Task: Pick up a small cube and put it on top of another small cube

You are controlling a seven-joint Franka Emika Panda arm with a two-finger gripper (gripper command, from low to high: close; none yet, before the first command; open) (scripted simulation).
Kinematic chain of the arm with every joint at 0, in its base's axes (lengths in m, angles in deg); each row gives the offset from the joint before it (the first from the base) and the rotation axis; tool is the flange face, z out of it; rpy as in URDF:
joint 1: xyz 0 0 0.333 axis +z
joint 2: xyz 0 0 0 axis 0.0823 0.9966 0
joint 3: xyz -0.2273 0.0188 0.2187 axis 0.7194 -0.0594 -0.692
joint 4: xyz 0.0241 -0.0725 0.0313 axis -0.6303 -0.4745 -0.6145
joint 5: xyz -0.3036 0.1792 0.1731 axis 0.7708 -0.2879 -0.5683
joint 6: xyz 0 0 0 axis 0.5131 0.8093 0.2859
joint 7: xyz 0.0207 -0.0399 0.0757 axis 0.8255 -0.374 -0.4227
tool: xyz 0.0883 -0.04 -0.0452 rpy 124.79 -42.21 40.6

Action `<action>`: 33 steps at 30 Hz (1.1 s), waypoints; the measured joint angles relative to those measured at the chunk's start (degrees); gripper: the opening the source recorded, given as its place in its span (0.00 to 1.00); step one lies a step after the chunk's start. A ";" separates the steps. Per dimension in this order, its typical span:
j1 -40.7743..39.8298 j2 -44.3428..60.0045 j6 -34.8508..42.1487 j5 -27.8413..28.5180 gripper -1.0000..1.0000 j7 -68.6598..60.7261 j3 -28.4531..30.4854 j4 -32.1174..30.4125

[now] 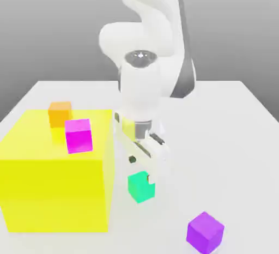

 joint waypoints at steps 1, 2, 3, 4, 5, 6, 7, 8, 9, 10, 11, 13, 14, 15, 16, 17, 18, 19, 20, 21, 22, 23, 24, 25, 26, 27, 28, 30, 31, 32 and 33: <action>-0.11 0.70 -0.54 0.35 0.50 0.15 0.06 0.23; -0.18 1.42 -1.10 0.78 0.50 0.36 0.16 0.44; -0.24 2.15 -1.68 1.29 0.50 0.64 0.29 0.63; -0.22 2.88 -2.29 1.86 0.50 0.97 0.53 0.81; -0.34 3.62 -2.90 2.57 0.50 1.41 0.66 0.96; -0.16 4.37 -3.55 3.32 0.50 1.90 1.06 1.10; 0.06 5.12 -4.21 4.16 0.50 2.46 1.51 1.22; 0.51 5.88 -4.88 4.97 0.50 3.03 2.17 1.32; 1.04 6.64 -5.56 5.82 0.50 3.63 2.91 1.41; 1.51 7.40 -6.26 6.55 0.50 4.15 3.57 1.48; 2.36 8.16 -6.95 7.34 0.50 4.77 4.59 1.53; 4.19 9.68 -8.37 8.60 0.50 5.83 6.67 1.57; 5.19 10.44 -9.08 9.01 0.50 6.23 7.72 1.56; 6.20 11.20 -9.80 9.29 0.50 6.56 8.72 1.53; 7.01 11.96 -10.53 9.58 0.50 6.93 9.53 1.48; 8.07 12.72 -11.24 9.59 0.50 7.11 10.46 1.41; 9.03 13.48 -11.95 9.60 0.50 7.31 11.29 1.31; 9.72 14.17 -12.61 9.60 0.00 7.48 11.85 1.21; 9.72 14.17 -12.61 9.60 0.00 7.48 11.85 1.21; 9.72 14.17 -12.64 9.61 0.00 7.49 11.85 1.21; 9.72 14.17 -12.68 9.63 0.00 7.51 11.84 1.21; 9.71 14.18 -12.73 9.65 0.00 7.53 11.84 1.21; 9.71 14.18 -12.78 9.68 0.00 7.56 11.84 1.21; 10.19 14.52 -13.06 9.69 0.00 7.68 12.24 1.16; 10.01 14.32 -12.85 9.73 0.00 7.65 12.12 1.20; 9.49 13.84 -12.40 9.71 0.00 7.49 11.70 1.28; 8.80 13.21 -11.81 9.57 0.00 7.22 11.09 1.36; 7.14 11.80 -10.48 9.15 0.00 6.59 9.53 1.49; 6.31 11.05 -9.78 8.73 0.00 6.14 8.67 1.53; 5.50 10.30 -9.07 8.21 0.00 5.65 7.80 1.55; 4.88 9.53 -8.35 7.53 0.00 5.06 7.06 1.56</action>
